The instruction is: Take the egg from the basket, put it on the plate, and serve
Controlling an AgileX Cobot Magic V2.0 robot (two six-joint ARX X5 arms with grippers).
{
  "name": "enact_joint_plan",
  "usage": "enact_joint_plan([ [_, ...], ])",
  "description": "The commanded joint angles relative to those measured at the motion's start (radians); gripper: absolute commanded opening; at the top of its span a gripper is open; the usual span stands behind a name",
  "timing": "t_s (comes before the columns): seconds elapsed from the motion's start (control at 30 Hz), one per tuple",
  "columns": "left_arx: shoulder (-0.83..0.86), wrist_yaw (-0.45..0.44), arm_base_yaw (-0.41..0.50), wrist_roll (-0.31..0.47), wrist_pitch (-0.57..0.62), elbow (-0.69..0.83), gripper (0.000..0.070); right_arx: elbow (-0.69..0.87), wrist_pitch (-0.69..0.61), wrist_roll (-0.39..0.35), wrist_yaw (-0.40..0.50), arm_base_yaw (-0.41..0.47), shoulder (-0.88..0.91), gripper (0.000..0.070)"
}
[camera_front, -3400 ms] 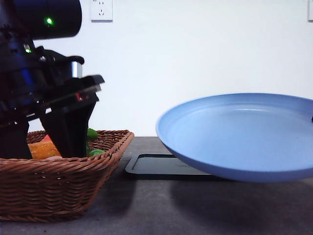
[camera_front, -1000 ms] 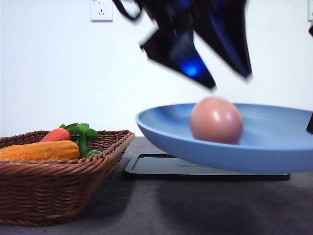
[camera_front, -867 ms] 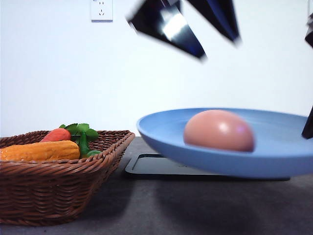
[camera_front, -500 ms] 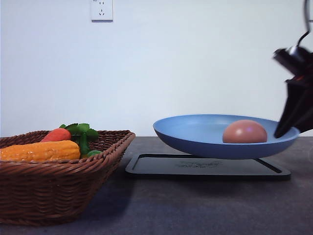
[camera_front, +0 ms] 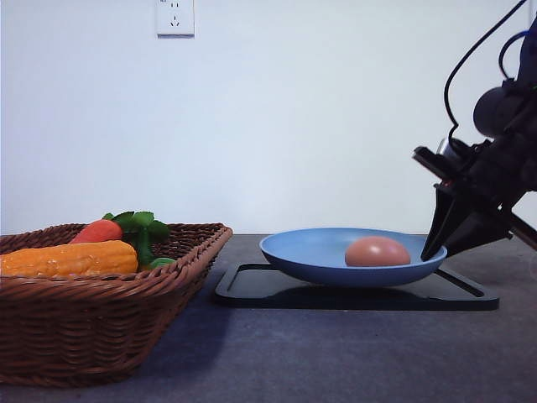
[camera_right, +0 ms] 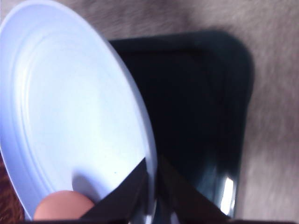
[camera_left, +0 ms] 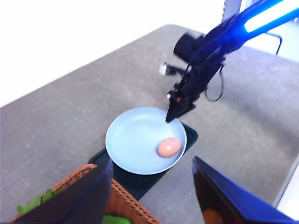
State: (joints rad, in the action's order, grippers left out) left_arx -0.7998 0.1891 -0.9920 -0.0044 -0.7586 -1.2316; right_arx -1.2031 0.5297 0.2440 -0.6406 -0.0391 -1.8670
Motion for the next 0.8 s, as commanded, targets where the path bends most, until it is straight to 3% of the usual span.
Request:
enact_joint_plan([
  [0.0,-0.001,0.007,-0.008,-0.013,0.009,-0.02,0.0337,-0.028,-0.002,0.017,-0.014,-0.003,-0.03,0.0],
  [0.2,0.004,0.008,-0.008,-0.021,-0.004,-0.02,0.0337,-0.03,0.003,0.016,0.033,-0.003,-0.054,0.002],
  [0.4,0.002,0.014,-0.008,-0.027,-0.013,-0.02,0.0337,-0.031,0.004,0.002,0.065,-0.002,-0.054,0.0214],
  [0.77,-0.007,0.02,-0.007,-0.028,-0.011,-0.02,0.0337,-0.143,0.109,-0.066,0.065,0.042,-0.001,0.0226],
])
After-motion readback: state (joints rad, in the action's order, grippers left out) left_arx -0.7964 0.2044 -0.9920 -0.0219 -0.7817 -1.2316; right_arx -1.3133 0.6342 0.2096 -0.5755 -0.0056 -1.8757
